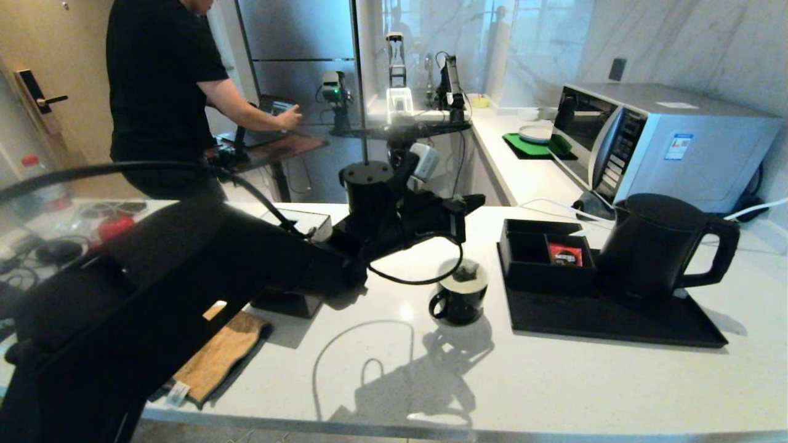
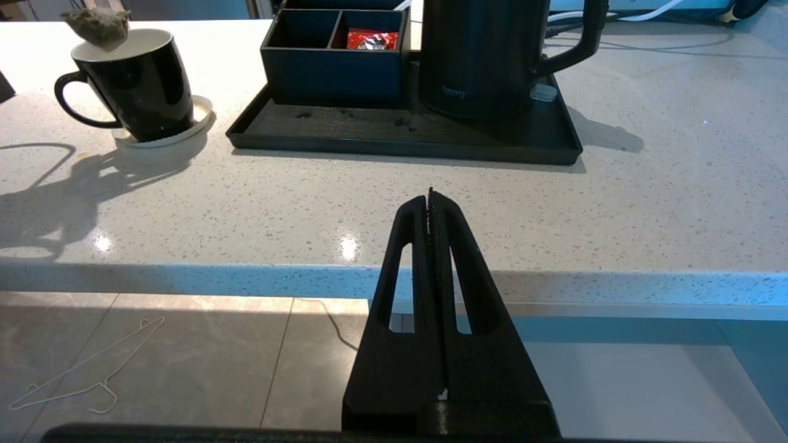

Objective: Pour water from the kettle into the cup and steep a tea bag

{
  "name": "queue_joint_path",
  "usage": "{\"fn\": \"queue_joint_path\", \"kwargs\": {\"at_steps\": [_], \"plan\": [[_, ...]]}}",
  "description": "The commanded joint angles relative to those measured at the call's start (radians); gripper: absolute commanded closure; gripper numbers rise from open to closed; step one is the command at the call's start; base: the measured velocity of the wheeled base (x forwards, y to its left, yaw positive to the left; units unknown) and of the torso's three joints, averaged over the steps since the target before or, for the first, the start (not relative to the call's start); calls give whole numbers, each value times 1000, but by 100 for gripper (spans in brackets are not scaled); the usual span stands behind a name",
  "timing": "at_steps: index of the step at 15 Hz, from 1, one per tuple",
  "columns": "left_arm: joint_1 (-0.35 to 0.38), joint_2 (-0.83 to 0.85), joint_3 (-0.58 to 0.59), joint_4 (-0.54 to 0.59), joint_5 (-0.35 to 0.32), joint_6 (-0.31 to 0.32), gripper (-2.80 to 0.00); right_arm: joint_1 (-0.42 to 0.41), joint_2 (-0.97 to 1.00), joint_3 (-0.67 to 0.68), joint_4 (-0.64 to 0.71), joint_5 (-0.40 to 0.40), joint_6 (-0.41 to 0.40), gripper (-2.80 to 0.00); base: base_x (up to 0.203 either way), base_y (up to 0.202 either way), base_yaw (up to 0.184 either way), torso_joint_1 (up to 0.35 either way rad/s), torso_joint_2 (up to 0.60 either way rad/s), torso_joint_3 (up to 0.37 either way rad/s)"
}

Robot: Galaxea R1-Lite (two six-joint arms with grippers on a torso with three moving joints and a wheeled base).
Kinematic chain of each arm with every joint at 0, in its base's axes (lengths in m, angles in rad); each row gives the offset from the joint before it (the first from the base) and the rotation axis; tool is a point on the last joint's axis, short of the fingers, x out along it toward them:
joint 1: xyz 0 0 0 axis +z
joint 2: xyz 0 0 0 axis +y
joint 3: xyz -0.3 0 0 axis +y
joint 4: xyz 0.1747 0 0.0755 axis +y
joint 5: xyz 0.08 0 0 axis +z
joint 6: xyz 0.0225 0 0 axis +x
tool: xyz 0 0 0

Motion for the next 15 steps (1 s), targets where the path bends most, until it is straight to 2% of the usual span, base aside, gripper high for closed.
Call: {"fn": "queue_joint_path", "kwargs": {"at_steps": [1,7,15], "plan": [[-1,22,33,-20,-1,-1,0,0,2,0,0,0,0,0,0,0,0,0,0,0],[-2,102,87,-81,1,-1,0,0,2,0,0,0,0,0,0,0,0,0,0,0],[-3,91,84,-74,1,-1,0,0,2,0,0,0,0,0,0,0,0,0,0,0]]}}
